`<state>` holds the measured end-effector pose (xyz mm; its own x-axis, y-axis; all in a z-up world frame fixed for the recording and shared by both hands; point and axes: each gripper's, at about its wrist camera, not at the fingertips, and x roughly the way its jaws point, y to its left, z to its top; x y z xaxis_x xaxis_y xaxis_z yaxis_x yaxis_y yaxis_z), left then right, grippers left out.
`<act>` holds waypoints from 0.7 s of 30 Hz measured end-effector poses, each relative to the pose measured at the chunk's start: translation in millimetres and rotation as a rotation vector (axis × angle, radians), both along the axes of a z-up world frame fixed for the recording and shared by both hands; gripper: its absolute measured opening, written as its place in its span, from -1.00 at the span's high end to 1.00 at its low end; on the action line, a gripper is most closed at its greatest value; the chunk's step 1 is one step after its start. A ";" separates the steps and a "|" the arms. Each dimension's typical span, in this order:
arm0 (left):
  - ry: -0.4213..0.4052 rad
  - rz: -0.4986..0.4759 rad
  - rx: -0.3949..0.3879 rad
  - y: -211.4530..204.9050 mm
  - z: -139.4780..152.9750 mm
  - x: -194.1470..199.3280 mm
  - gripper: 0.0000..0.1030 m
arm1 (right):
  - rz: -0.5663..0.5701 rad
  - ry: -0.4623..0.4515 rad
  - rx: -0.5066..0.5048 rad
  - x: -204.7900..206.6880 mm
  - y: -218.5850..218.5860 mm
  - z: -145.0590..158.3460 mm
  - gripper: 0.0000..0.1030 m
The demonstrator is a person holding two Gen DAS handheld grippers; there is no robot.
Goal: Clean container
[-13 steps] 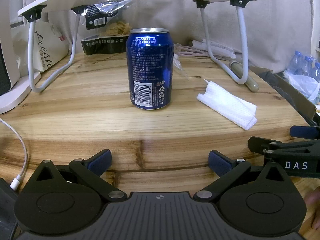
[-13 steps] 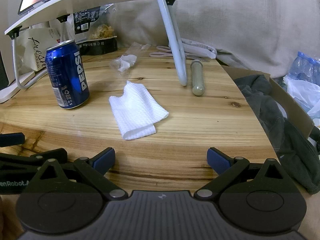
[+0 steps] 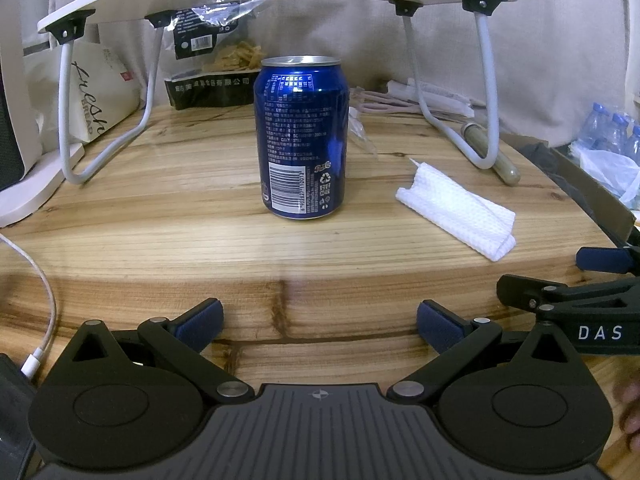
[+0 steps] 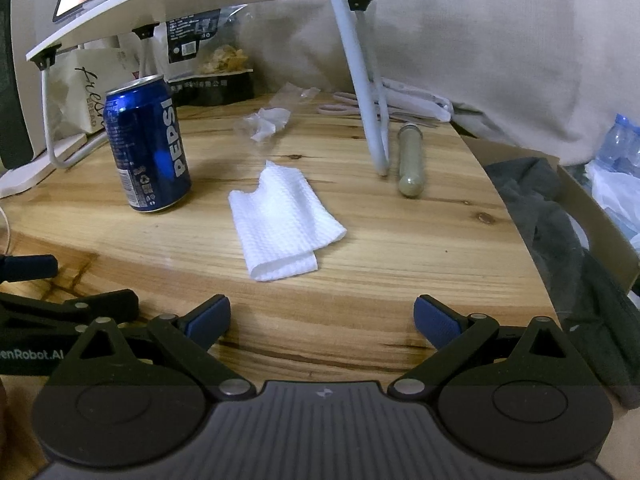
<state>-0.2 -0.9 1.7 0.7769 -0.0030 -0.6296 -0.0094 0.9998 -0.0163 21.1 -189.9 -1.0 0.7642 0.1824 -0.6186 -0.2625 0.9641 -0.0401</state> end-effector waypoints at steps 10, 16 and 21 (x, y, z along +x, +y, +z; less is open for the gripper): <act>0.000 0.003 -0.002 0.2 -1.1 1.4 -1.00 | -0.004 0.003 0.004 1.3 -0.5 0.3 -1.00; -0.002 0.001 0.001 -0.2 0.0 0.4 -1.00 | 0.004 0.003 0.006 1.7 -1.5 0.9 -1.00; 0.000 0.002 0.001 -0.6 -1.1 2.1 -1.00 | 0.002 0.001 0.001 1.2 1.8 -1.0 -1.00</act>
